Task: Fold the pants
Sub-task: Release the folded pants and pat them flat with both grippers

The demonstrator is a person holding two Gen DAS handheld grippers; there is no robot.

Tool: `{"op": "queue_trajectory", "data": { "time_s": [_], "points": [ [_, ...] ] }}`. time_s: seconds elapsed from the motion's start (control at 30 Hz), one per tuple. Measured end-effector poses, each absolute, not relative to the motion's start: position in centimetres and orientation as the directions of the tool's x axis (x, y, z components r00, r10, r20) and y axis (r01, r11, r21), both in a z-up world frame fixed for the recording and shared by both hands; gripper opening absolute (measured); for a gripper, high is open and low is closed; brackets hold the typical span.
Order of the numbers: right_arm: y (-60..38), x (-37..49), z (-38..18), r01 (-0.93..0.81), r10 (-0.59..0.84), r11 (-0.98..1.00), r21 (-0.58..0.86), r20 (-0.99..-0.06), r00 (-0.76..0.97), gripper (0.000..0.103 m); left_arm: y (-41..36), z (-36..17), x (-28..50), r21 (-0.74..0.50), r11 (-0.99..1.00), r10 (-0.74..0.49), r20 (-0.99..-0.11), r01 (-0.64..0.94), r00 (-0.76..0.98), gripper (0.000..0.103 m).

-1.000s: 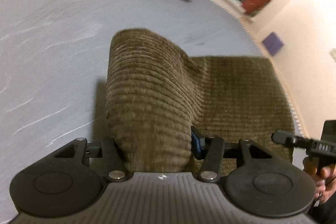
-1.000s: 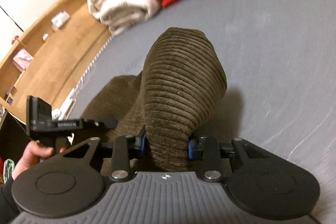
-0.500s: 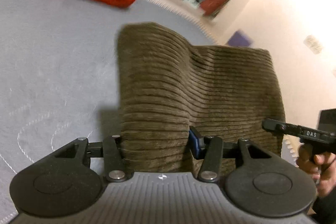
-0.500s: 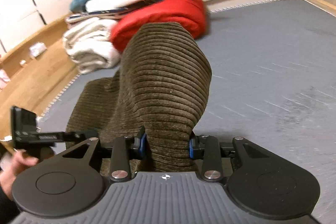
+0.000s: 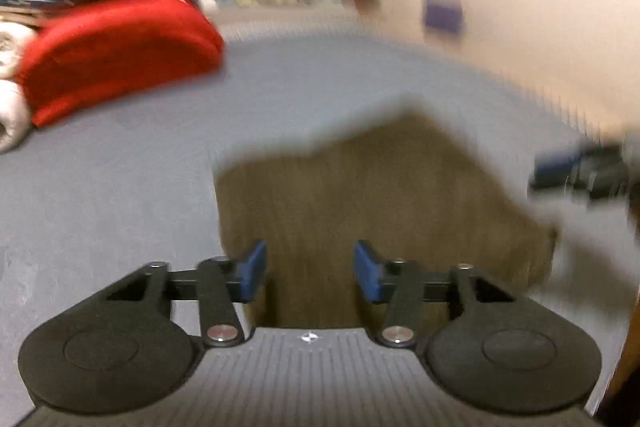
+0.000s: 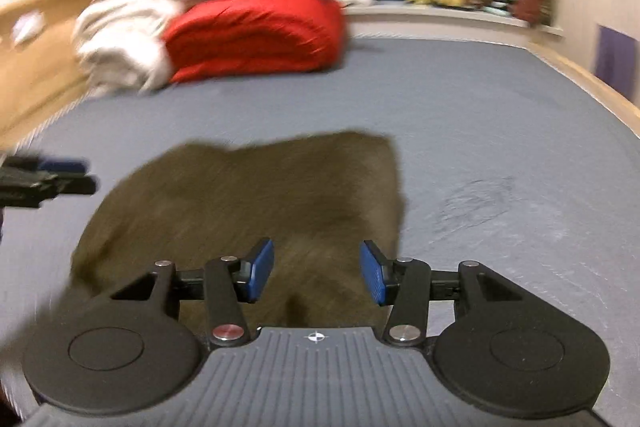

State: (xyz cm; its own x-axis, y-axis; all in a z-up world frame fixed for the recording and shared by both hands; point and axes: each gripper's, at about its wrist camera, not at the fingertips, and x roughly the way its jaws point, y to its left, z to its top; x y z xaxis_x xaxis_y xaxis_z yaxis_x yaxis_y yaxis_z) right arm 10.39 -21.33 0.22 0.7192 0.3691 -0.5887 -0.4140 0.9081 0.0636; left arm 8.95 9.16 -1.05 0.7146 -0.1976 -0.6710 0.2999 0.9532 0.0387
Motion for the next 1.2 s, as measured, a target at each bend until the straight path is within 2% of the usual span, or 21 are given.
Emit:
{"op": "queue_trajectory", "data": {
  "time_s": [0.03,0.1,0.13,0.23,0.37,0.43,0.53,0.6,0.63,0.7,0.8,0.87,0.97,1.0,1.03,1.07,1.13,1.2],
  "points": [
    [-21.1,10.1,-0.4,-0.438,0.377,0.897,0.055,-0.613,0.695,0.050,8.9,-2.9,9.4,0.056,0.949,-0.166,-0.746,0.309,0.645,0.043],
    [-20.0,10.1,-2.4,-0.495,0.361,0.869,0.014,-0.703,0.613,0.051,8.8,-4.9,9.1,0.070,0.948,-0.135,-0.793,0.310,0.594,0.044],
    [-19.8,9.9,-3.0,-0.514,0.356,0.858,0.000,-0.720,0.596,0.051,8.6,-4.7,8.8,0.076,0.946,-0.139,-0.782,0.314,0.607,0.044],
    [-19.7,9.7,-2.0,-0.496,0.356,0.869,-0.002,-0.692,0.628,0.051,8.3,-2.9,7.2,0.101,0.948,-0.137,-0.728,0.303,0.672,0.043],
    [-20.3,8.7,-1.7,-0.514,0.416,0.857,0.048,-0.652,0.633,0.050,7.0,-1.3,4.7,0.066,0.930,-0.238,-0.638,0.361,0.732,0.045],
    [-19.1,8.5,-3.3,-0.545,0.362,0.838,-0.027,-0.720,0.592,0.051,5.8,-2.3,4.9,0.049,0.913,-0.276,-0.656,0.405,0.703,0.046],
    [-17.6,7.2,-4.7,-0.599,0.287,0.776,-0.198,-0.735,0.615,0.052,4.3,-5.6,6.0,0.131,0.902,-0.167,-0.771,0.410,0.614,0.049],
    [-17.5,7.0,-4.3,-0.580,0.291,0.795,-0.179,-0.727,0.622,0.053,3.8,-5.3,5.7,0.157,0.895,-0.159,-0.763,0.418,0.627,0.049],
    [-17.8,7.0,-3.9,-0.560,0.303,0.816,-0.144,-0.719,0.626,0.055,3.7,-4.5,5.5,0.146,0.900,-0.171,-0.747,0.410,0.642,0.049],
    [-18.7,6.9,-2.8,-0.534,0.342,0.841,-0.087,-0.680,0.649,0.051,4.2,-3.0,5.0,0.097,0.914,-0.216,-0.705,0.394,0.675,0.049],
    [-19.4,6.0,-1.1,-0.513,0.397,0.857,-0.038,-0.587,0.705,0.051,4.1,-1.3,4.1,0.042,0.923,-0.273,-0.628,0.382,0.729,0.055],
    [-19.5,6.3,-0.8,-0.494,0.404,0.870,-0.012,-0.559,0.724,0.055,3.5,-1.6,5.0,0.048,0.934,-0.253,-0.611,0.354,0.750,0.071],
    [-19.8,7.5,-2.1,-0.463,0.367,0.886,0.005,-0.618,0.696,0.062,3.9,-3.6,8.1,0.084,0.947,-0.154,-0.728,0.309,0.668,0.072],
    [-19.5,8.3,-3.0,-0.448,0.325,0.894,-0.012,-0.672,0.666,0.063,4.0,-4.8,8.8,0.086,0.953,-0.112,-0.791,0.291,0.601,0.072],
    [-19.1,8.8,-3.7,-0.438,0.287,0.898,-0.026,-0.720,0.632,0.064,4.1,-5.2,9.0,0.072,0.958,-0.110,-0.804,0.279,0.584,0.072],
    [-19.0,9.1,-4.4,-0.439,0.272,0.898,-0.027,-0.749,0.604,0.065,4.1,-5.0,8.9,0.066,0.961,-0.110,-0.800,0.268,0.591,0.072],
    [-18.6,8.5,-3.7,-0.437,0.260,0.898,-0.054,-0.735,0.626,0.066,3.9,-3.4,8.7,0.080,0.964,-0.100,-0.778,0.255,0.620,0.073],
    [-18.6,7.9,-2.4,-0.428,0.284,0.903,-0.029,-0.707,0.648,0.067,3.9,-1.3,7.1,0.108,0.966,-0.086,-0.724,0.234,0.685,0.085]
  ]
}}
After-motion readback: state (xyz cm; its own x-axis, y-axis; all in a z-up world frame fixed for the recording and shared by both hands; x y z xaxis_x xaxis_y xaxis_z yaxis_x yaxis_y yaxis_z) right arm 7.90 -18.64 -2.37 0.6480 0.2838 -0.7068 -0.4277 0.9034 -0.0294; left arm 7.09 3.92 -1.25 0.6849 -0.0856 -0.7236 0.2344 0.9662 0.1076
